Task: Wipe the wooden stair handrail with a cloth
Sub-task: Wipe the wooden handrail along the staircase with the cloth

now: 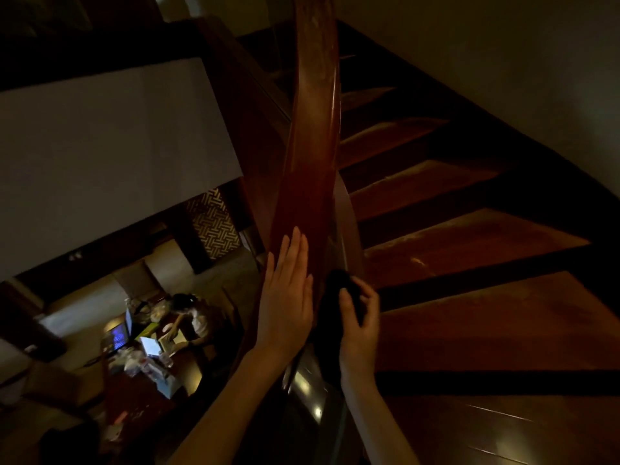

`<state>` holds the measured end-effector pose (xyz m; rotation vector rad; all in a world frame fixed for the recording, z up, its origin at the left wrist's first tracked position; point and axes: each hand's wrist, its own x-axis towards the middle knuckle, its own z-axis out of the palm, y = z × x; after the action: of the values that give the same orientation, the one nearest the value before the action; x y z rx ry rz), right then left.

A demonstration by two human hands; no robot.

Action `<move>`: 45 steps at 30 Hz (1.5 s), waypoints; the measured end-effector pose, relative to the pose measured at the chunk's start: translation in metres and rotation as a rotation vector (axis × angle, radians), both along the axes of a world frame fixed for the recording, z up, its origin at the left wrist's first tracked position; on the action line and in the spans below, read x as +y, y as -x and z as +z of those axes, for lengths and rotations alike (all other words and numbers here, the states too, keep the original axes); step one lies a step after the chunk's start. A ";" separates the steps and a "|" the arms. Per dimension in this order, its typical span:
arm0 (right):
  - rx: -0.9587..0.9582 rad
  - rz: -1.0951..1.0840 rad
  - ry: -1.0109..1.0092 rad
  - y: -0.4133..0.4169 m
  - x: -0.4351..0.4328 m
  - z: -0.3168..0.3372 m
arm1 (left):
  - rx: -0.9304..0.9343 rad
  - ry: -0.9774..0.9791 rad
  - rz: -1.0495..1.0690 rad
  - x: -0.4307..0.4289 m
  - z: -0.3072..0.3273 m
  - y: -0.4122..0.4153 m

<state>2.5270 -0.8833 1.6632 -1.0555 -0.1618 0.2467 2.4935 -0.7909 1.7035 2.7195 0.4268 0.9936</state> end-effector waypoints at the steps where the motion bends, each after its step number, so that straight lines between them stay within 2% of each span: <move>1: -0.019 0.048 0.025 0.001 0.003 -0.007 | 0.009 -0.010 -0.001 0.003 -0.002 -0.001; 5: -0.053 0.088 0.042 0.005 0.011 -0.016 | -0.016 0.075 -0.062 0.012 -0.004 0.002; 8: -0.121 0.059 0.051 -0.005 0.017 -0.011 | -0.024 0.066 -0.061 0.014 -0.005 0.002; 15: -0.264 -0.026 0.072 -0.073 0.044 0.043 | -0.022 0.017 -0.014 0.011 -0.005 0.000; 20: -0.273 0.096 0.136 -0.032 0.021 0.001 | -0.019 0.031 -0.008 0.008 -0.004 -0.001; 22: -0.328 0.078 0.144 -0.017 0.014 -0.011 | -0.027 0.027 -0.012 0.008 -0.004 -0.003; 25: -0.391 0.000 0.191 -0.032 0.024 0.005 | -0.030 0.032 -0.021 0.009 -0.005 -0.002; 30: -0.334 -0.005 0.184 -0.071 0.038 0.043 | -0.069 0.066 -0.025 0.006 -0.002 -0.003; 35: -0.214 0.091 0.138 -0.047 0.026 0.020 | -0.013 -0.011 -0.051 0.021 0.022 -0.017; 39: -0.219 0.030 0.118 -0.069 0.040 0.037 | 0.032 -0.044 -0.061 0.036 0.061 -0.071; 45: -0.261 -0.009 0.118 -0.135 0.064 0.096 | -0.010 -0.101 -0.050 0.046 0.056 -0.083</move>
<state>2.6623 -0.8189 1.7595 -1.2037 -0.3811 0.1103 2.5766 -0.7447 1.7595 2.7980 0.3138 1.0425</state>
